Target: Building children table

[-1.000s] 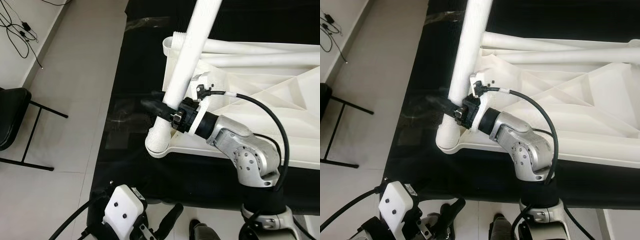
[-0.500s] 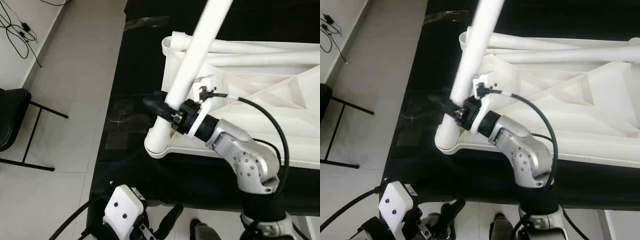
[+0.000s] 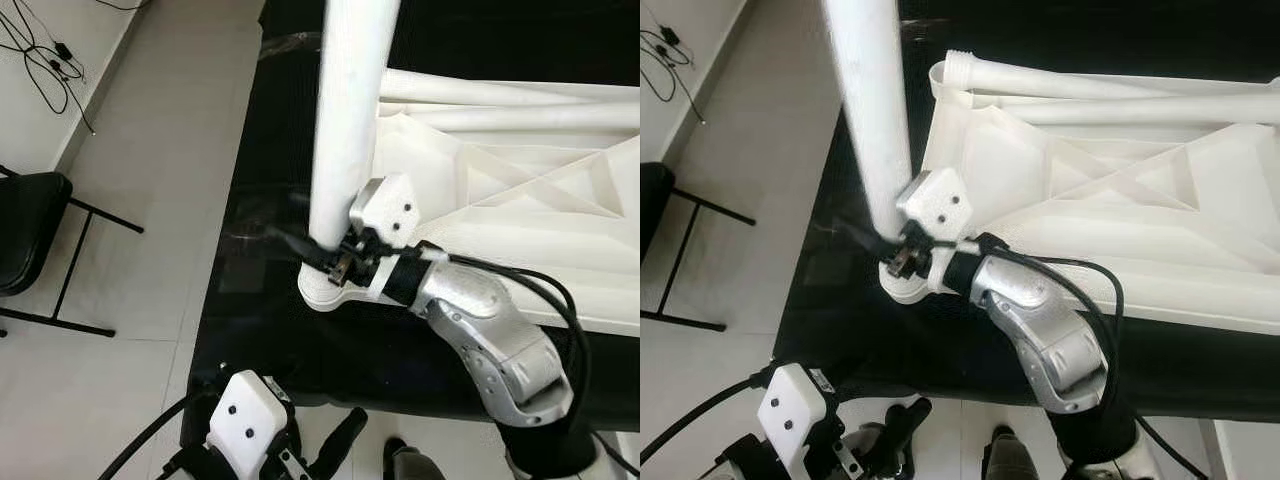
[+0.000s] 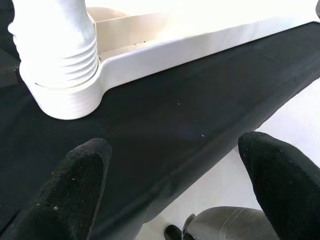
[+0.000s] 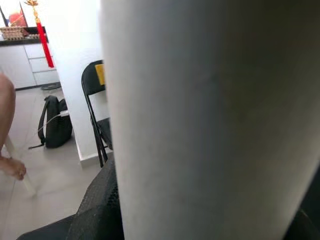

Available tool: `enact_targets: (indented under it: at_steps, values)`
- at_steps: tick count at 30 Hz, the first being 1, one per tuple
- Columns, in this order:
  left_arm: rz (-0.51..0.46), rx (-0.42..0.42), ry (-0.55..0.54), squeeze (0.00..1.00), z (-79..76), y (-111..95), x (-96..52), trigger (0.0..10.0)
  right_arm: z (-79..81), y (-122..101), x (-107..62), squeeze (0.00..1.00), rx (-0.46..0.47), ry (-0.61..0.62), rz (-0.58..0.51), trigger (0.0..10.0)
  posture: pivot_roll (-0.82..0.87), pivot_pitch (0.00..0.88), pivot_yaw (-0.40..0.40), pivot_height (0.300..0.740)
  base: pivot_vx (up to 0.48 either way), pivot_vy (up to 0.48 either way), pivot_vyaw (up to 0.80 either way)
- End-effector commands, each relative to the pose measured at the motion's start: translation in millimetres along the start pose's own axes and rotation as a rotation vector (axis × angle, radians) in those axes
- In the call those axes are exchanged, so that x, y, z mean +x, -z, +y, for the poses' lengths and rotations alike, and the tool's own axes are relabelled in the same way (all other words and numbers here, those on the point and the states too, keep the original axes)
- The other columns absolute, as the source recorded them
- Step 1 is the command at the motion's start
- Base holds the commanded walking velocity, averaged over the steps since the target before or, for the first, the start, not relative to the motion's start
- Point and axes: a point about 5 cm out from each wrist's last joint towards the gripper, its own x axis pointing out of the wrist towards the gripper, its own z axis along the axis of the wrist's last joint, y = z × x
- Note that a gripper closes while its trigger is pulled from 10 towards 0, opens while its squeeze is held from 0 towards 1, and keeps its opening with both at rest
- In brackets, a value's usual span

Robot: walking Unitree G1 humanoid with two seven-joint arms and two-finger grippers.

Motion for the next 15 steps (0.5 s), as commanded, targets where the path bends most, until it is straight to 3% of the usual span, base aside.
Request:
enact_targets:
  at_steps: [1,15]
  values:
    - [0.019,-0.004,-0.007,0.0,-0.6,3.3,-1.8,10.0,-0.6,44.7,-9.5,0.0,0.024,0.028,0.251,10.0,0.01,0.385,0.064,0.74,0.0,0.0,0.0]
    - [0.017,-0.002,-0.009,0.0,-0.4,3.0,-1.3,10.0,8.5,51.9,-13.8,0.0,-0.114,-0.01,0.307,10.0,0.01,0.387,0.06,0.74,0.0,0.0,0.0]
